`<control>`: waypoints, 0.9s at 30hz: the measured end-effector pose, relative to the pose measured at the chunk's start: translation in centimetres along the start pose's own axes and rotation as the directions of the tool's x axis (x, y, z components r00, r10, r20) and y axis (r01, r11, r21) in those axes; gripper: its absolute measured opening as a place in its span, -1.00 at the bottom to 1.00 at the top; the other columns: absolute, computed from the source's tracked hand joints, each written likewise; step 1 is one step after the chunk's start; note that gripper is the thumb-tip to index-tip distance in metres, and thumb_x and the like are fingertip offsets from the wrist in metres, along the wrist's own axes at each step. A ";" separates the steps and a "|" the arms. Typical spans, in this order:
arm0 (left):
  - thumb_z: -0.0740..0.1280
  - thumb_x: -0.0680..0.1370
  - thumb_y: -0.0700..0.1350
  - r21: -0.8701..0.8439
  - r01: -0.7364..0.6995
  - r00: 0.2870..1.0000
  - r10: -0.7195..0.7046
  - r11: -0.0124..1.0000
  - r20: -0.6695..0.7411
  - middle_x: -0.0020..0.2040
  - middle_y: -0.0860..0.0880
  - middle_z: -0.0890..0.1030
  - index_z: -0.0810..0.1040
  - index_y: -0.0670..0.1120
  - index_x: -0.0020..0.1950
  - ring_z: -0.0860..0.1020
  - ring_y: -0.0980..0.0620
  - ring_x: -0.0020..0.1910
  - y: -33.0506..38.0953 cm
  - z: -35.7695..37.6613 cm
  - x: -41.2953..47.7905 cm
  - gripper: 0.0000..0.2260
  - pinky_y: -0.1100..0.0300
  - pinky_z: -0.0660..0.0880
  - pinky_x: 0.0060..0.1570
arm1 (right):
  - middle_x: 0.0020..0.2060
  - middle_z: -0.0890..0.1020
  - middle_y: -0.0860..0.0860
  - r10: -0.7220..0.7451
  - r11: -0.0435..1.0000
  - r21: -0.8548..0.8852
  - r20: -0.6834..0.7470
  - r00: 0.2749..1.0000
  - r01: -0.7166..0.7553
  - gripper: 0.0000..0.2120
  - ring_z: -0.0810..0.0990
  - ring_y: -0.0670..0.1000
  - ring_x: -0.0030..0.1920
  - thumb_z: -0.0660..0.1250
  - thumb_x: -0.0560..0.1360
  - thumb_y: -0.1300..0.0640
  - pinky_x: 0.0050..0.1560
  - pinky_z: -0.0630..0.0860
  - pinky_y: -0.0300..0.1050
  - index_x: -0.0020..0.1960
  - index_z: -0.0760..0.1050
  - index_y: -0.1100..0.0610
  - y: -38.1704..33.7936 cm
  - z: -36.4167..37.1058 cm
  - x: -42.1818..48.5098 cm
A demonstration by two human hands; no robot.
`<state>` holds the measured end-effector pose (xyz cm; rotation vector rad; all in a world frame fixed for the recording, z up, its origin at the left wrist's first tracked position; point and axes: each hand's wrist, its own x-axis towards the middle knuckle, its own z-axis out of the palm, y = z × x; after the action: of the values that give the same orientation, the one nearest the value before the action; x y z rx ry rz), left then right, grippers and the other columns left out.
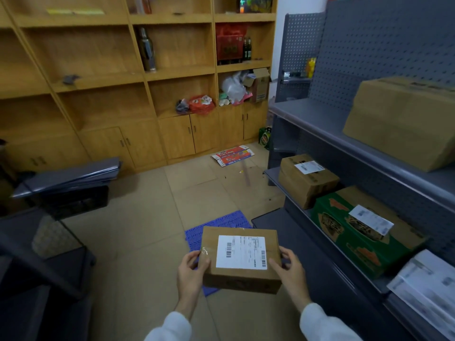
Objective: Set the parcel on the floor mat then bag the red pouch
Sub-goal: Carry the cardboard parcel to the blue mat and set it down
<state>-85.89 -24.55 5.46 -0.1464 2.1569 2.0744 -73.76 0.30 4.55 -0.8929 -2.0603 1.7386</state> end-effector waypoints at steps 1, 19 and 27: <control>0.51 0.44 -0.27 -0.005 0.005 1.000 -0.005 1.000 -0.005 0.04 -0.03 0.69 0.59 -0.05 0.04 0.63 0.00 0.10 0.0 0.0 0.6 -0.75 0.14 0.54 0.05 | 0.14 0.60 -0.05 0.002 1.000 -0.003 0.001 1.000 -0.001 -0.54 0.61 -0.06 0.11 0.50 0.47 0.08 -0.08 0.62 -0.15 0.32 0.47 -0.05 -0.1 0.4 0.5; 0.49 0.44 -0.34 -0.077 0.122 0.992 -0.125 0.990 -0.030 0.08 -0.05 0.64 0.54 -0.16 0.16 0.60 0.00 0.09 -0.4 1.7 12.1 -0.66 0.21 0.53 0.02 | 0.16 0.56 -0.04 0.024 1.000 -0.011 0.010 1.000 -0.024 -0.51 0.61 -0.06 0.12 0.51 0.46 0.08 0.03 0.64 -0.07 0.36 0.49 -0.06 -1.4 6.2 11.3; 0.47 0.44 -0.38 -0.089 0.123 0.992 -0.123 0.988 0.005 0.05 0.00 0.64 0.54 -0.10 0.10 0.61 0.03 0.07 0.9 2.1 22.2 -0.69 0.37 0.56 -0.18 | 0.10 0.57 -0.01 0.036 0.999 -0.010 -0.010 0.999 -0.036 -0.49 0.66 -0.02 0.09 0.51 0.47 0.10 0.06 0.67 0.00 0.38 0.48 -0.08 -3.2 11.3 18.6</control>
<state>-107.87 -21.77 2.50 -0.2827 2.0024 2.1009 -95.49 2.97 2.11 -0.9451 -2.0609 1.7394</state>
